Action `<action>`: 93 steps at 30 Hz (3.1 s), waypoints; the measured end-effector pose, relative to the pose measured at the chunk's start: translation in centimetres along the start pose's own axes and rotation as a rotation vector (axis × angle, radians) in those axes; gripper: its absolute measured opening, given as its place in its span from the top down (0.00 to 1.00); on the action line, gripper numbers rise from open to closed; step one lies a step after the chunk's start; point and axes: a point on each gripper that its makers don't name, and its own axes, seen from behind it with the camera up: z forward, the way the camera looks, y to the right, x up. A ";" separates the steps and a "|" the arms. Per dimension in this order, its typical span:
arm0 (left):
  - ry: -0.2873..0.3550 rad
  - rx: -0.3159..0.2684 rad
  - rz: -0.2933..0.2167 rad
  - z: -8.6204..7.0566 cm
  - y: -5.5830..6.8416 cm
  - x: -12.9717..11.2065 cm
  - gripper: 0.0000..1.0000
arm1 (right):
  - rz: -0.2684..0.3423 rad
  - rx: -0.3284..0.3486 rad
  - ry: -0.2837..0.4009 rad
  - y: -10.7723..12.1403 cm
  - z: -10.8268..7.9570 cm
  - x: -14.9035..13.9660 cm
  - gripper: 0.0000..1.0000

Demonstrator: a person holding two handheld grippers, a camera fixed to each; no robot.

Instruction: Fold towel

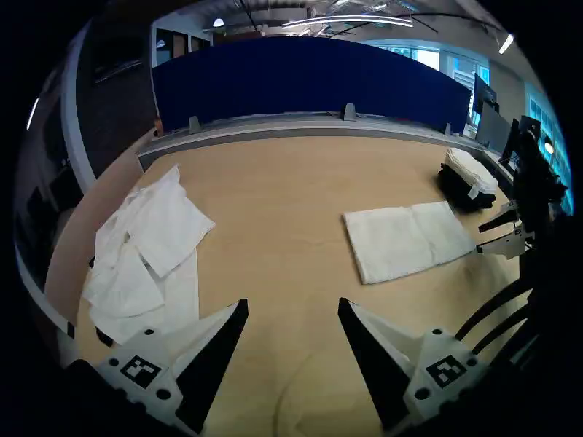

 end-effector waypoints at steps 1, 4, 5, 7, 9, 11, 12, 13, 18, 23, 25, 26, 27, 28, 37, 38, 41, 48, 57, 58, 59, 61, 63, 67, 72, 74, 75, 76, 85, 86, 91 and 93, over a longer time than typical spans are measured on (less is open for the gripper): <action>0.000 0.001 0.000 0.0 -0.1 0.0 0.08 | 0.001 -0.001 -0.002 0.0 0.0 -0.1 0.00; 0.000 0.006 0.000 -0.1 -0.3 -0.1 0.08 | 0.001 -0.005 -0.008 0.1 0.1 -0.4 0.00; 0.001 0.007 -0.002 -0.1 -0.4 -0.1 0.08 | 0.001 -0.007 -0.010 0.1 0.2 -0.5 0.00; 0.004 0.009 -0.005 -0.3 -0.5 0.0 0.08 | -0.001 -0.008 -0.014 0.2 0.3 -0.7 0.00; 0.007 0.012 -0.009 -0.5 -0.6 0.0 0.08 | -0.002 -0.007 -0.018 0.2 0.4 -0.9 0.01; 0.008 0.014 -0.012 -0.7 -0.7 0.0 0.08 | -0.002 0.000 -0.023 0.2 0.5 -1.1 0.07; 0.008 0.015 -0.013 -0.8 -0.7 0.0 0.08 | -0.002 0.003 -0.026 0.1 0.5 -1.2 0.11; 0.007 0.016 -0.013 -0.8 -0.8 -0.1 0.08 | -0.002 0.004 -0.030 0.2 0.6 -1.3 0.16; 0.004 0.021 -0.016 -1.0 -1.1 -0.5 0.08 | 0.006 0.006 -0.049 0.5 1.1 -1.7 0.34; 0.002 0.022 -0.021 -1.1 -1.3 -0.7 0.08 | 0.014 0.018 -0.059 0.5 1.4 -1.9 0.53; 0.001 0.022 -0.022 -1.1 -1.4 -0.8 0.08 | 0.013 0.018 -0.063 0.5 1.6 -1.9 0.59; 0.001 0.022 -0.023 -1.1 -1.4 -0.8 0.08 | 0.012 0.016 -0.064 0.5 1.6 -2.0 0.63; 0.001 0.022 -0.023 -1.1 -1.4 -0.8 0.08 | 0.011 0.015 -0.066 0.6 1.7 -2.0 0.64; 0.001 0.022 -0.023 -1.2 -1.4 -0.8 0.08 | 0.010 0.015 -0.068 0.5 1.7 -2.0 0.65; 0.000 0.023 -0.025 -1.4 -1.7 -0.9 0.08 | 0.003 0.016 -0.076 0.5 1.8 -2.2 0.74; 0.000 0.023 -0.026 -1.4 -1.8 -0.9 0.08 | 0.005 0.018 -0.076 0.5 1.8 -2.2 0.76; -0.002 0.024 -0.026 -1.4 -1.9 -1.0 0.08 | 0.006 0.012 -0.074 0.6 1.8 -2.2 0.87; -0.002 0.025 -0.025 -1.3 -2.0 -0.9 0.08 | 0.000 0.010 -0.065 0.6 1.6 -1.8 0.93; 0.002 0.025 -0.025 -1.3 -2.0 -0.6 0.08 | -0.004 -0.002 -0.014 0.9 0.6 0.7 0.94; 0.002 0.025 -0.025 -1.3 -2.1 -0.5 0.08 | -0.005 -0.003 -0.006 0.9 0.4 1.1 0.94; 0.002 0.025 -0.025 -1.3 -2.1 -0.5 0.08 | -0.005 -0.004 0.002 0.9 0.3 1.6 0.94; 0.003 0.025 -0.026 -1.3 -2.1 -0.4 0.08 | -0.008 -0.004 0.018 0.8 -0.1 2.5 0.94; 0.005 0.024 -0.027 -1.3 -2.2 -0.3 0.08 | -0.014 -0.002 0.036 0.7 -0.5 3.6 0.94; 0.010 0.024 -0.029 -1.5 -2.3 -0.3 0.08 | -0.042 0.005 0.065 0.0 -1.2 6.0 0.94; 0.018 0.024 -0.033 -1.8 -2.4 -0.2 0.08 | -0.097 0.018 0.095 -1.4 -1.8 9.2 0.94; 0.020 0.025 -0.037 -1.9 -2.5 -0.2 0.08 | -0.119 0.026 0.104 -2.1 -1.8 10.4 0.94; 0.022 0.026 -0.040 -2.0 -2.5 -0.1 0.08 | -0.130 0.029 0.108 -2.4 -1.8 10.9 0.94; 0.023 0.026 -0.043 -2.1 -2.6 -0.1 0.08 | -0.140 0.033 0.112 -2.8 -1.8 11.5 0.94; 0.030 0.025 -0.061 -2.3 -3.1 -0.3 0.08 | -0.239 0.063 0.126 -6.1 -1.4 14.7 0.94; 0.031 0.024 -0.063 -2.3 -3.1 -0.3 0.08 | -0.248 0.065 0.124 -6.4 -1.3 14.9 0.94; 0.033 0.022 -0.070 -2.5 -3.4 -0.4 0.08 | -0.271 0.082 0.122 -7.7 -0.7 15.5 0.94; 0.034 0.024 -0.072 -2.6 -3.5 -0.5 0.08 | -0.280 0.091 0.122 -8.4 -0.4 15.9 0.94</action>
